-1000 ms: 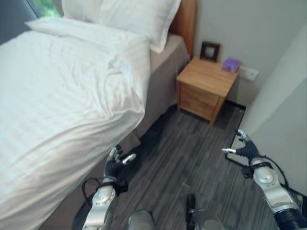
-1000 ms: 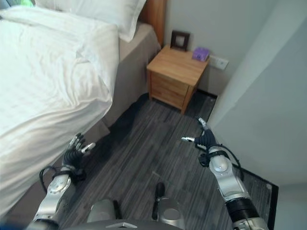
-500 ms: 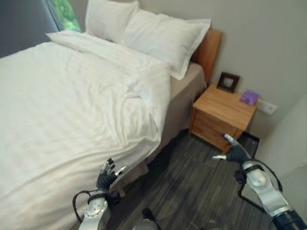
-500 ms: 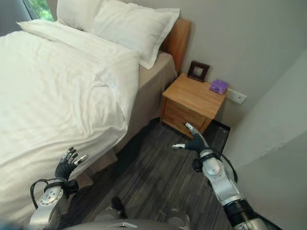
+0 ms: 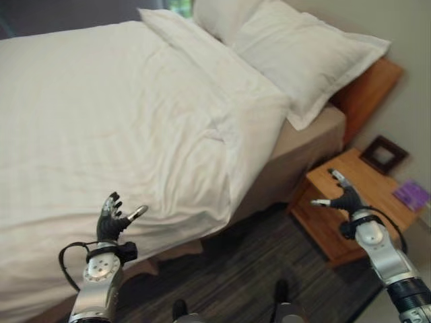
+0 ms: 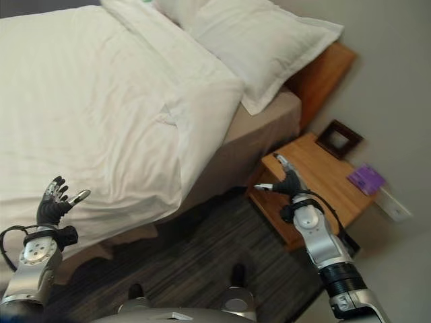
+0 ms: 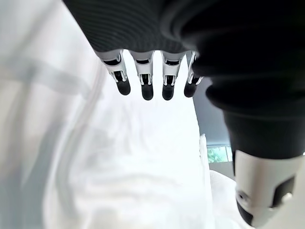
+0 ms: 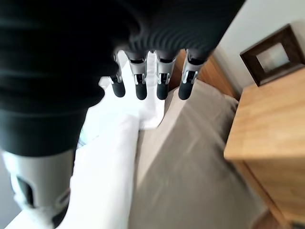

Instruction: Making the bed.

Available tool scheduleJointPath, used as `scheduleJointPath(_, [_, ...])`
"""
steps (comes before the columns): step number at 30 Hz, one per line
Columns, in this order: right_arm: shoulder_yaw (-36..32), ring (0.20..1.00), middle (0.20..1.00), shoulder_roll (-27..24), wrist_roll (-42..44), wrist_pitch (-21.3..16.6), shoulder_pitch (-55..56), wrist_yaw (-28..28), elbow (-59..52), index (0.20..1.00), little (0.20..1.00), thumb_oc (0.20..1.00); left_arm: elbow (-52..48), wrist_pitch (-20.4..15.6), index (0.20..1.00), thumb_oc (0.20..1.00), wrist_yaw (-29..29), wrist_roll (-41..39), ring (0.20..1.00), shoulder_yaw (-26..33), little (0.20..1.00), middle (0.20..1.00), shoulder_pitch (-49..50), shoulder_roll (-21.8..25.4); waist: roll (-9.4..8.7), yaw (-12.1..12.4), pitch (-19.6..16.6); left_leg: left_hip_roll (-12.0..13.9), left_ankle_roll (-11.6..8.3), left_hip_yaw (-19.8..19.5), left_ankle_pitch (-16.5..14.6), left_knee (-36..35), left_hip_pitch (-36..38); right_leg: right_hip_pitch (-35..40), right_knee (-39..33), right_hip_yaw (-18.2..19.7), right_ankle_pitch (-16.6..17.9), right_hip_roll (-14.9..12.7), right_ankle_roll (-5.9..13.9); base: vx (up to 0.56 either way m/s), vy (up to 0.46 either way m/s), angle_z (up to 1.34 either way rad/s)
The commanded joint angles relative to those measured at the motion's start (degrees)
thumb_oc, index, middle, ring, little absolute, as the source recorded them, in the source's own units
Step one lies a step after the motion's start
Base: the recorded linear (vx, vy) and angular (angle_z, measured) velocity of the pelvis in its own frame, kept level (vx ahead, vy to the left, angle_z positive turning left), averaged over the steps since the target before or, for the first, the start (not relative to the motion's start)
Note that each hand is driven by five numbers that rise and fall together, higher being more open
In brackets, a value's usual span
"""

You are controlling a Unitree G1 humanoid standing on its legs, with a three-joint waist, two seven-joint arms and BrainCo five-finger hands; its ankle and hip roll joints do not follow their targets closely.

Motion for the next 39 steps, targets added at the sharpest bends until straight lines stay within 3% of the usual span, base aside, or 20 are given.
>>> scheduleJointPath(1, [-1.57, 1.000, 1.000, -2.93, -3.02, -1.71, -8.10, -3.36, -2.66, 1.000, 1.000, 1.000, -5.57, -6.34, 1.000, 1.000, 2.51, -2.24, 1.000, 3.28, 1.000, 1.000, -5.56, 6.62, -2.47, -0.31, -1.58, 0.19, -3.58, -1.15, -4.13, -1.06, 3.27, -6.64, -1.46, 12.30, -1.91, -7.51, 5.25, 0.08, -0.230, 0.81])
scheduleJointPath(7, [5.96, 1.000, 1.000, -4.59, -2.73, -1.43, -21.49, -5.33, 3.81, 1.000, 1.000, 1.000, -5.75, -8.43, 1.000, 1.000, 4.19, -5.23, 1.000, 3.82, 1.000, 1.000, -5.69, 5.93, -0.50, 0.84, -2.43, 4.85, -5.66, -2.86, 0.31, -0.97, 2.39, -4.52, -1.79, 10.13, -3.17, -4.70, 5.22, 0.11, -0.282, 0.26])
scheduleJointPath(8, [7.64, 1.000, 1.000, -5.32, -2.20, -1.06, -25.49, -5.88, 6.75, 1.000, 1.000, 1.000, -5.96, -8.08, 1.000, 1.000, 3.76, -5.76, 1.000, 2.92, 1.000, 1.000, -6.08, 5.84, 0.81, 2.05, -1.56, 6.30, -4.80, -3.93, 4.56, 5.32, -1.16, -1.53, -1.96, 8.46, -5.95, -2.93, 3.61, 0.02, -0.325, 0.05])
scheduleJointPath(9, [6.64, 1.000, 1.000, -5.98, -0.97, -0.91, -24.90, -6.43, 8.40, 1.000, 1.000, 1.000, -6.22, -7.79, 1.000, 1.000, 3.67, -5.54, 1.000, 2.28, 1.000, 1.000, -7.47, 5.56, 1.30, 1.88, -0.31, 8.04, -4.94, 0.23, 8.50, 12.16, -5.10, 1.22, -1.96, 4.84, -7.37, -3.07, 2.35, -0.01, -0.526, 0.21])
scheduleJointPath(10, [6.39, 1.000, 1.000, -6.64, -0.34, -0.49, -24.14, -6.73, 9.59, 1.000, 1.000, 1.000, -6.08, -7.39, 1.000, 1.000, 3.61, -6.23, 1.000, 1.59, 1.000, 1.000, -9.25, 5.65, 1.17, 0.92, 0.54, 9.79, -4.49, 5.90, 9.86, 17.72, -8.81, 3.10, -1.96, 1.24, -8.39, -2.80, 0.78, -0.02, -0.542, 1.43])
scheduleJointPath(12, [6.34, 1.000, 1.000, -8.74, -0.93, 1.05, -25.22, -6.64, 9.22, 1.000, 1.000, 1.000, -6.18, -7.16, 1.000, 1.000, 2.96, -6.76, 1.000, 0.59, 1.000, 1.000, -10.93, 6.49, 0.42, 0.43, 1.83, 8.88, -3.21, 14.57, 6.48, 25.87, -13.49, 5.49, -1.96, -1.42, -9.98, -0.89, -1.45, 0.05, -0.407, 2.45])
scheduleJointPath(13, [6.64, 1.000, 1.000, -9.39, -1.69, 1.30, -25.33, -6.54, 8.51, 1.000, 1.000, 1.000, -6.13, -7.10, 1.000, 1.000, 3.09, -6.28, 1.000, 1.09, 1.000, 1.000, -11.12, 6.72, 0.39, 0.75, 2.40, 5.78, -2.24, 15.39, 4.15, 25.16, -15.24, 6.00, -1.96, -1.05, -10.26, -0.40, -1.71, 0.06, -0.142, 0.95])
scheduleJointPath(14, [6.63, 1.000, 1.000, -9.39, -1.69, 1.31, -25.33, -6.53, 8.50, 1.000, 1.000, 1.000, -6.13, -7.10, 1.000, 1.000, 3.09, -6.28, 1.000, 1.09, 1.000, 1.000, -11.13, 6.72, 0.35, 0.76, 2.41, 5.72, -2.20, 15.45, 4.11, 25.15, -15.21, 6.01, -1.96, -1.03, -10.26, -0.47, -1.67, 0.08, 0.015, -0.24])
scheduleJointPath(15, [6.62, 1.000, 1.000, -10.47, -2.81, 1.28, -25.30, -5.97, 7.91, 1.000, 1.000, 1.000, -6.54, -6.94, 1.000, 1.000, 2.90, -5.36, 1.000, 1.92, 1.000, 1.000, -10.63, 7.24, 0.70, 1.60, 2.59, 2.22, -1.71, 12.48, 1.86, 20.89, -15.78, 6.22, -1.96, -1.23, -10.22, -0.09, -1.34, 0.12, 0.067, -0.48])
scheduleJointPath(16, [6.81, 1.000, 1.000, -10.77, -3.93, 1.30, -24.93, -5.12, 7.75, 1.000, 1.000, 1.000, -7.14, -6.70, 1.000, 1.000, 2.54, -4.94, 1.000, 2.65, 1.000, 1.000, -9.90, 7.39, 1.06, 2.38, 2.45, 0.15, -1.49, 9.84, 1.94, 17.56, -14.40, 6.52, -1.19, -1.82, -9.68, 0.12, -1.30, 0.10, 0.066, -0.38])
scheduleJointPath(18, [6.57, 1.000, 1.000, -10.69, -4.79, 1.24, -24.85, -4.76, 7.83, 1.000, 1.000, 1.000, -7.85, -6.85, 1.000, 1.000, 2.14, -4.91, 1.000, 3.04, 1.000, 1.000, -9.22, 7.54, 1.07, 2.86, 2.31, -0.59, -1.09, 8.57, 2.61, 13.60, -12.32, 6.61, 1.64, -3.41, -9.71, -0.30, -1.07, 0.09, 0.054, -0.55])
scheduleJointPath(20, [5.36, 1.000, 1.000, -10.01, -5.45, 1.55, -24.04, -4.12, 8.45, 1.000, 1.000, 1.000, -7.06, -6.13, 1.000, 1.000, 1.36, -3.73, 1.000, 1.10, 1.000, 1.000, -10.44, 8.34, 1.07, 1.79, 2.81, -1.61, 0.00, 8.75, 3.32, 5.16, -5.95, 1.16, 14.01, -5.22, -9.43, -2.04, 0.64, 0.06, -0.015, -0.20])
scheduleJointPath(22, [5.32, 1.000, 1.000, -10.22, -5.49, 1.92, -24.73, -4.71, 9.03, 1.000, 1.000, 1.000, -5.84, -5.67, 1.000, 1.000, 1.72, -2.99, 1.000, -0.25, 1.000, 1.000, -12.04, 9.55, 1.27, 0.56, 4.31, -1.86, 0.38, 7.51, 3.92, 1.98, -4.41, -4.52, 20.17, -2.07, -8.23, -2.37, 1.77, -0.10, -0.029, 0.31])
scheduleJointPath(24, [5.62, 1.000, 1.000, -10.26, -5.71, 2.20, -25.93, -5.15, 10.06, 1.000, 1.000, 1.000, -5.53, -5.94, 1.000, 1.000, 1.56, -3.20, 1.000, -0.60, 1.000, 1.000, -12.78, 9.82, 1.20, 0.83, 4.27, -1.84, 0.19, 7.84, 3.99, 1.11, -3.93, -5.85, 20.38, -0.91, -8.59, -3.53, 1.86, -0.06, -0.095, 0.35])
scheduleJointPath(26, [6.67, 1.000, 1.000, -10.04, -5.58, 2.33, -28.69, -6.10, 12.16, 1.000, 1.000, 1.000, -5.69, -6.49, 1.000, 1.000, 1.12, -4.04, 1.000, -1.30, 1.000, 1.000, -12.88, 10.60, 1.05, 1.25, 4.09, -0.89, -0.76, 7.60, 3.20, -0.18, -3.29, -7.48, 15.54, -0.61, -7.57, -6.06, 1.85, -0.03, -0.241, 0.20])
scheduleJointPath(28, [7.40, 1.000, 1.000, -10.43, -5.34, 2.33, -30.37, -6.18, 13.55, 1.000, 1.000, 1.000, -5.40, -6.76, 1.000, 1.000, 0.89, -4.51, 1.000, -1.40, 1.000, 1.000, -13.28, 11.14, 0.92, 0.82, 3.83, -0.79, -1.25, 6.76, 2.85, -0.40, -3.63, -7.49, 10.77, 0.22, -6.58, -5.83, 2.20, 0.06, -0.171, -0.01])
scheduleJointPath(30, [11.61, 1.000, 1.000, -11.08, -4.90, 2.34, -36.48, -6.05, 17.88, 1.000, 1.000, 1.000, -2.79, -7.25, 1.000, 1.000, 1.31, -5.15, 1.000, -0.77, 1.000, 1.000, -14.18, 13.36, -0.35, 0.61, 2.84, -1.18, -2.29, 5.48, 2.13, -0.71, -3.19, -6.55, -0.90, 3.14, -3.21, -4.70, 3.52, 0.13, -0.221, 0.16])
scheduleJointPath(33, [13.44, 1.000, 1.000, -11.76, -4.62, 2.13, -39.87, -5.94, 19.63, 1.000, 1.000, 1.000, -2.16, -7.62, 1.000, 1.000, 1.53, -4.76, 1.000, 0.06, 1.000, 1.000, -13.81, 14.15, -0.52, 1.04, 2.10, -0.78, -2.84, 5.77, 2.64, -0.59, -3.31, -5.96, -1.96, 2.97, -2.70, -4.57, 4.10, 0.08, -0.159, 0.27])
scheduleJointPath(38, [17.59, 1.000, 1.000, -13.77, -4.03, 1.82, -46.90, -5.70, 23.55, 1.000, 1.000, 1.000, 1.12, -7.88, 1.000, 1.000, 2.02, -4.05, 1.000, 0.22, 1.000, 1.000, -14.51, 14.98, 1.34, 0.72, 1.23, 0.92, -4.15, 5.44, 3.82, -0.85, -4.47, -5.67, -1.96, 2.01, -2.72, -3.56, 3.60, 0.06, -0.089, 0.03])
scheduleJointPath(39, [19.88, 1.000, 1.000, -14.16, -3.54, 1.76, -51.13, -6.27, 26.42, 1.000, 1.000, 1.000, 2.55, -8.07, 1.000, 1.000, 2.16, -4.33, 1.000, -0.59, 1.000, 1.000, -15.71, 15.87, 2.76, 0.87, 1.66, 2.18, -5.06, 5.15, 5.25, -1.04, -5.74, -5.86, -1.96, 1.18, -3.32, -2.87, 3.20, 0.03, -0.058, -0.17])
